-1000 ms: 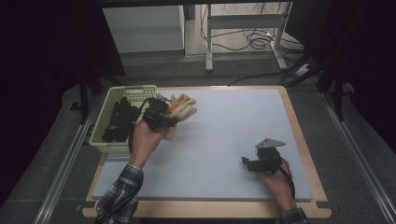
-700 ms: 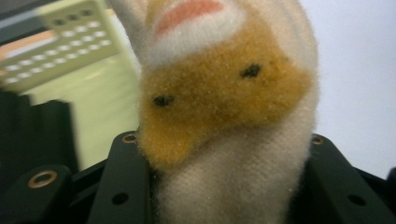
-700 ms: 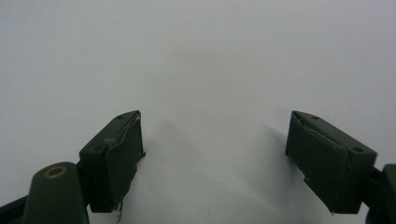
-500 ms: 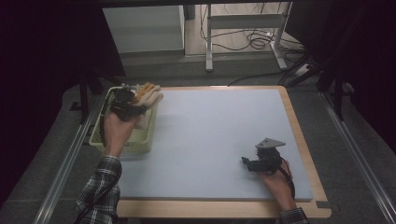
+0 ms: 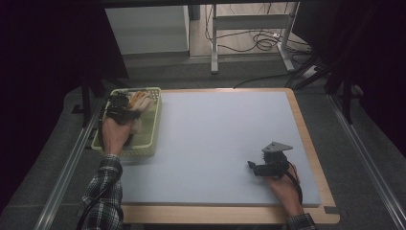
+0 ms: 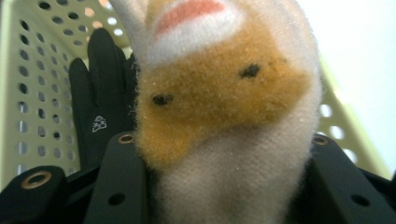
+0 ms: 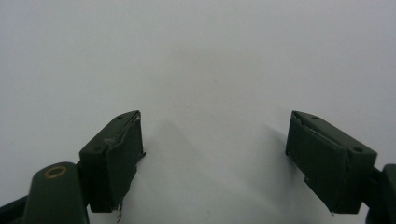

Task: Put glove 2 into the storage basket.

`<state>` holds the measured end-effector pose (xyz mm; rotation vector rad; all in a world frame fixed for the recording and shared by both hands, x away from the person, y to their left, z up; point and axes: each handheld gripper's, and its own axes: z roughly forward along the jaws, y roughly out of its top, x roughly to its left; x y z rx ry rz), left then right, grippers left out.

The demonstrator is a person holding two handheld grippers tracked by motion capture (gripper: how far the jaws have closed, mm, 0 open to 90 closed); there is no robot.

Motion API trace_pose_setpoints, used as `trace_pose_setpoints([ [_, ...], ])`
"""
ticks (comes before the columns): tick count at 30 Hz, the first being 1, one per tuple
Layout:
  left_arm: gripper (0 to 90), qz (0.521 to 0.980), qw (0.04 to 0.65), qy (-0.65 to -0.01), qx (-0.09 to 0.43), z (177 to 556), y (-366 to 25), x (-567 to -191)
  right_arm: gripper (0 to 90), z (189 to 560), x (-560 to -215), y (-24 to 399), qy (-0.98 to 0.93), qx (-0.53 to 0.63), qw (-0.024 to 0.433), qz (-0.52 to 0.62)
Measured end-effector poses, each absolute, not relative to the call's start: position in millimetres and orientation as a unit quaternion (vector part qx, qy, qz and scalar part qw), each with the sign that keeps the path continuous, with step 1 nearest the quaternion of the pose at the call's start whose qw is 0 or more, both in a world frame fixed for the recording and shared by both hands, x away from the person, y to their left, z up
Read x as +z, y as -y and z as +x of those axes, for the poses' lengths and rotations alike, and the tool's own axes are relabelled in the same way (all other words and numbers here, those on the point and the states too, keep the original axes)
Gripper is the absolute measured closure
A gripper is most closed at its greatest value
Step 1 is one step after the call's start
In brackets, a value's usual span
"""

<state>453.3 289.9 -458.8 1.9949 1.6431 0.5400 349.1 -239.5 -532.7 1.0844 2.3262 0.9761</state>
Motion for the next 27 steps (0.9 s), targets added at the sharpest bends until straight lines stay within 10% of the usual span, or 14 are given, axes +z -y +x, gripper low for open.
trace_pose_setpoints([
  [18, 47.9, 0.776, 0.157, -0.596, 0.137, 485.4, -261.4, -505.8, 18.4, 349.1, -532.7, 239.5, -0.830, 0.349, 0.196, 0.388],
  [27, 9.1, 0.770, 0.166, -0.601, 0.136, 482.3, -271.6, -500.2, 18.4, 349.1, -532.7, 239.5, -0.830, 0.349, 0.196, 0.387],
])
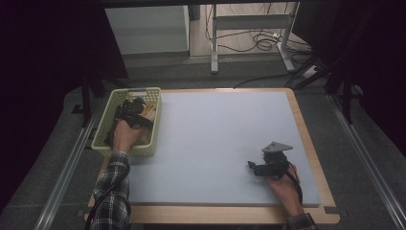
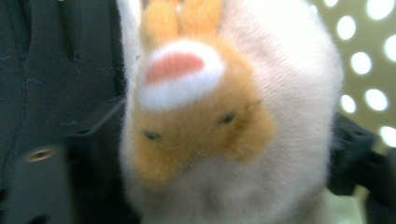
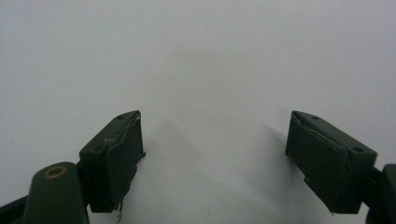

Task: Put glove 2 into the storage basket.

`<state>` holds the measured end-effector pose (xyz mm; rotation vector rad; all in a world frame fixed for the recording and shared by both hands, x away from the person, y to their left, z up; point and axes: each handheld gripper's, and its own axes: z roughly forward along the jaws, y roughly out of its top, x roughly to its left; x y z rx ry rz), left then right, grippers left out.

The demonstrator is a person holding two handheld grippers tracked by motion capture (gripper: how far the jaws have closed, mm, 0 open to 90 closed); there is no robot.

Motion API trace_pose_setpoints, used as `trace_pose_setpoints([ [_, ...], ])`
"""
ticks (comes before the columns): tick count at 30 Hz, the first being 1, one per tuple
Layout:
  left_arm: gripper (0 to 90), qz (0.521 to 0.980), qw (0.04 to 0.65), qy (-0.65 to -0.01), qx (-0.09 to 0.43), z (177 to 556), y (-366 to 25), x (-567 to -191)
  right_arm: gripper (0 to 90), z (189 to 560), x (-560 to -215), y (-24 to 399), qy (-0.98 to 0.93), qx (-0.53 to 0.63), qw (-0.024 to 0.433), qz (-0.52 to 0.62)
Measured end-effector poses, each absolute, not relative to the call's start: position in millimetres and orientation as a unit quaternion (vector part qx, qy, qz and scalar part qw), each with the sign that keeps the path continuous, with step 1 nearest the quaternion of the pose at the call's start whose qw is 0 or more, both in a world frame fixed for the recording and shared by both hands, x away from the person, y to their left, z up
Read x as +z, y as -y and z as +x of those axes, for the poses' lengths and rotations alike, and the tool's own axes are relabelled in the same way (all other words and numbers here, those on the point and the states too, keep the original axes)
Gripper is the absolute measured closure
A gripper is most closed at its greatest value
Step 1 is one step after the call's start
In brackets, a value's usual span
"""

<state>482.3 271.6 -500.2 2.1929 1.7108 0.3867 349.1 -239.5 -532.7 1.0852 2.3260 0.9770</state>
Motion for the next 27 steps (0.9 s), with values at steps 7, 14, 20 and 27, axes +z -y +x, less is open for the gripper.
trace_pose_setpoints([
  [7, 8.6, 0.757, 0.234, -0.592, 0.148, 468.5, -284.2, -469.7, 18.4, 349.1, -532.7, 239.5, -0.831, 0.348, 0.197, 0.387],
  [14, 42.3, 0.765, 0.232, -0.588, 0.120, 469.0, -282.1, -481.0, 18.4, 349.0, -532.7, 239.4, -0.831, 0.348, 0.196, 0.387],
  [20, 52.9, 0.761, 0.261, -0.588, 0.087, 469.9, -280.7, -481.9, 18.4, 349.1, -532.7, 239.5, -0.831, 0.349, 0.196, 0.388],
  [27, 38.7, 0.747, 0.263, -0.599, 0.123, 465.5, -289.9, -476.8, 18.4, 349.1, -532.8, 239.5, -0.831, 0.348, 0.197, 0.387],
])
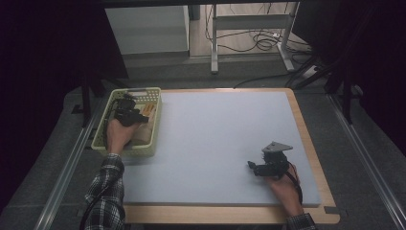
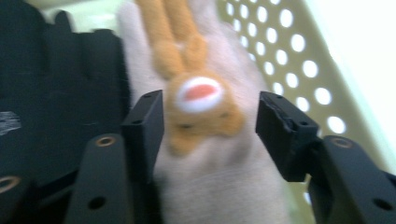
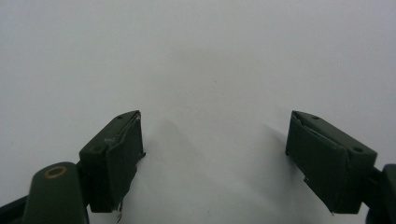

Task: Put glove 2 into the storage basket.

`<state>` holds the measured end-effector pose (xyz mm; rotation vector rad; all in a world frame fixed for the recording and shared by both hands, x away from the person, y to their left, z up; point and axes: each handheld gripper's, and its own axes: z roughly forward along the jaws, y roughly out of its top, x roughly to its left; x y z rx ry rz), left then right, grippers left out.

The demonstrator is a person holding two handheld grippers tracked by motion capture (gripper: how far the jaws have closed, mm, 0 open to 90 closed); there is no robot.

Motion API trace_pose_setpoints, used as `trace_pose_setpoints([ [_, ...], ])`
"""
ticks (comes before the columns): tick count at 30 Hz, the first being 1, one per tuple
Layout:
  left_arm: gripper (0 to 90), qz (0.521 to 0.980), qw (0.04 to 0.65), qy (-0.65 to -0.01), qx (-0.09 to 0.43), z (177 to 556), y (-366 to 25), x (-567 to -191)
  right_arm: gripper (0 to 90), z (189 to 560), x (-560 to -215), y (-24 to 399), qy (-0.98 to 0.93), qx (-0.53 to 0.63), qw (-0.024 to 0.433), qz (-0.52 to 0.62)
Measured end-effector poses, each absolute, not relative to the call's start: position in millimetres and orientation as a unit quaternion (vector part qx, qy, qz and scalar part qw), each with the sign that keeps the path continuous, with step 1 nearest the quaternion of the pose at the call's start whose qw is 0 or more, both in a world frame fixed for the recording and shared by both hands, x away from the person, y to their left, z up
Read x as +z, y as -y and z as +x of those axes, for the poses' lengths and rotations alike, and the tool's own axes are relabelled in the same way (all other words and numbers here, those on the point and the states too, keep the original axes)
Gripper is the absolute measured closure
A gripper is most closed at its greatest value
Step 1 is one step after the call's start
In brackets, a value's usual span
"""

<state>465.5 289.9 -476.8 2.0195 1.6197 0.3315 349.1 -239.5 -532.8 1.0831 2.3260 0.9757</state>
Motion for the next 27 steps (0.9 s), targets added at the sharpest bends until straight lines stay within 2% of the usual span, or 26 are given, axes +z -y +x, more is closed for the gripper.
trace_pose_setpoints([
  [10, 15.0, 0.746, 0.290, -0.579, 0.156, 451.4, -294.2, -469.8, 18.4, 348.7, -532.6, 239.3, -0.830, 0.348, 0.197, 0.388],
  [16, 8.8, 0.746, 0.312, -0.567, 0.159, 442.9, -298.0, -466.2, 18.4, 348.6, -532.6, 239.2, -0.830, 0.348, 0.197, 0.388],
  [27, 3.5, 0.760, 0.328, -0.536, 0.168, 428.5, -294.6, -458.5, 18.4, 348.5, -532.7, 239.0, -0.830, 0.348, 0.198, 0.388],
])
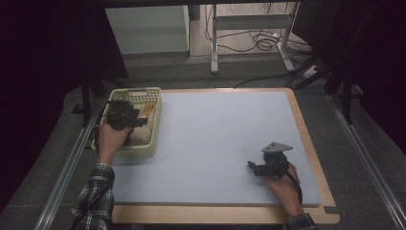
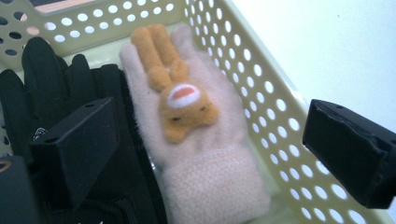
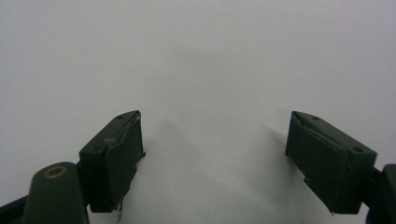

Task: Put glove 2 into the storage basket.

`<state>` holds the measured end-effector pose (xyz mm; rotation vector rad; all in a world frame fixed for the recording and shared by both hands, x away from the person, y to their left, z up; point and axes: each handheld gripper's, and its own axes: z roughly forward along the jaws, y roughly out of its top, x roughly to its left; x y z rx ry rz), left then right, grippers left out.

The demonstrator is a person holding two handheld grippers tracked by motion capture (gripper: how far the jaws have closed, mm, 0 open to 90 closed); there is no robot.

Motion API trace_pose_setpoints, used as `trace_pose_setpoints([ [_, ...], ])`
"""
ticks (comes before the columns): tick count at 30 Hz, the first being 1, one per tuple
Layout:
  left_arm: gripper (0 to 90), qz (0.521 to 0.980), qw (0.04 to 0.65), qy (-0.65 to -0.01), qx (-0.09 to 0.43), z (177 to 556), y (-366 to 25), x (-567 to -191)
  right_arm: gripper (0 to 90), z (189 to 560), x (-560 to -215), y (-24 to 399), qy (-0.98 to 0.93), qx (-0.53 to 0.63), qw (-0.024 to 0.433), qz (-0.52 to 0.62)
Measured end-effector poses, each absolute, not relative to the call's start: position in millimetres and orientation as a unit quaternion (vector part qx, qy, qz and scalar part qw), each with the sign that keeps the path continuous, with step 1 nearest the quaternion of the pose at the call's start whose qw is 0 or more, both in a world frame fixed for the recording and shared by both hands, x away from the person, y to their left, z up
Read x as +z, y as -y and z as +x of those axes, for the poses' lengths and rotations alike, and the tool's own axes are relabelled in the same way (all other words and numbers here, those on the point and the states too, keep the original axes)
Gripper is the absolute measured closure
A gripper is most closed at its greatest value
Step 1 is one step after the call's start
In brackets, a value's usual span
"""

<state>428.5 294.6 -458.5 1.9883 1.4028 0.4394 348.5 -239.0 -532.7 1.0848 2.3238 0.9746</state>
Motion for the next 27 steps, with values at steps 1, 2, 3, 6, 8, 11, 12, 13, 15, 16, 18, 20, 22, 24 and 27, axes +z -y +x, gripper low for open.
trace_pose_setpoints([
  [1, 3.3, 0.760, 0.331, -0.533, 0.169, 426.9, -293.9, -457.8, 18.4, 348.4, -532.7, 239.0, -0.830, 0.348, 0.198, 0.388],
  [2, 3.2, 0.760, 0.334, -0.531, 0.169, 425.7, -293.5, -457.3, 18.3, 348.4, -532.7, 239.0, -0.830, 0.348, 0.198, 0.388],
  [3, 2.9, 0.761, 0.336, -0.529, 0.169, 424.8, -293.3, -456.9, 18.4, 348.4, -532.7, 239.0, -0.830, 0.348, 0.198, 0.388],
  [6, 2.4, 0.761, 0.341, -0.524, 0.172, 420.8, -292.1, -455.1, 18.3, 348.4, -532.7, 239.0, -0.830, 0.348, 0.198, 0.387],
  [8, 2.3, 0.762, 0.344, -0.521, 0.172, 418.4, -291.3, -454.0, 18.3, 348.4, -532.5, 239.1, -0.831, 0.347, 0.198, 0.388],
  [11, 2.2, 0.763, 0.348, -0.516, 0.174, 415.1, -289.5, -452.4, 18.3, 348.5, -532.6, 239.2, -0.831, 0.347, 0.199, 0.386],
  [12, 2.2, 0.764, 0.349, -0.514, 0.174, 413.7, -288.3, -451.7, 18.3, 348.5, -532.5, 239.1, -0.831, 0.347, 0.199, 0.386],
  [13, 2.1, 0.765, 0.349, -0.512, 0.174, 412.6, -287.3, -450.9, 18.3, 348.5, -532.5, 239.1, -0.831, 0.347, 0.200, 0.386],
  [15, 2.0, 0.767, 0.349, -0.508, 0.177, 410.0, -285.1, -449.3, 18.2, 348.5, -532.6, 239.1, -0.831, 0.347, 0.200, 0.386],
  [16, 2.0, 0.767, 0.350, -0.506, 0.178, 409.1, -284.3, -448.7, 18.2, 348.4, -532.5, 238.9, -0.831, 0.347, 0.200, 0.387],
  [18, 2.0, 0.770, 0.356, -0.500, 0.176, 406.1, -281.8, -446.6, 18.2, 348.6, -532.5, 239.1, -0.831, 0.347, 0.200, 0.386],
  [20, 2.0, 0.772, 0.359, -0.494, 0.176, 403.5, -279.6, -444.8, 18.2, 348.5, -532.5, 239.1, -0.831, 0.347, 0.200, 0.386],
  [22, 2.0, 0.775, 0.360, -0.489, 0.178, 400.8, -276.9, -443.5, 18.2, 348.4, -532.4, 239.1, -0.832, 0.346, 0.200, 0.386],
  [24, 1.9, 0.778, 0.359, -0.484, 0.178, 398.5, -274.5, -442.5, 18.2, 348.4, -532.4, 239.1, -0.832, 0.346, 0.200, 0.386],
  [27, 1.8, 0.781, 0.362, -0.478, 0.178, 395.0, -270.7, -441.6, 18.2, 348.4, -532.4, 239.1, -0.832, 0.346, 0.201, 0.385],
])
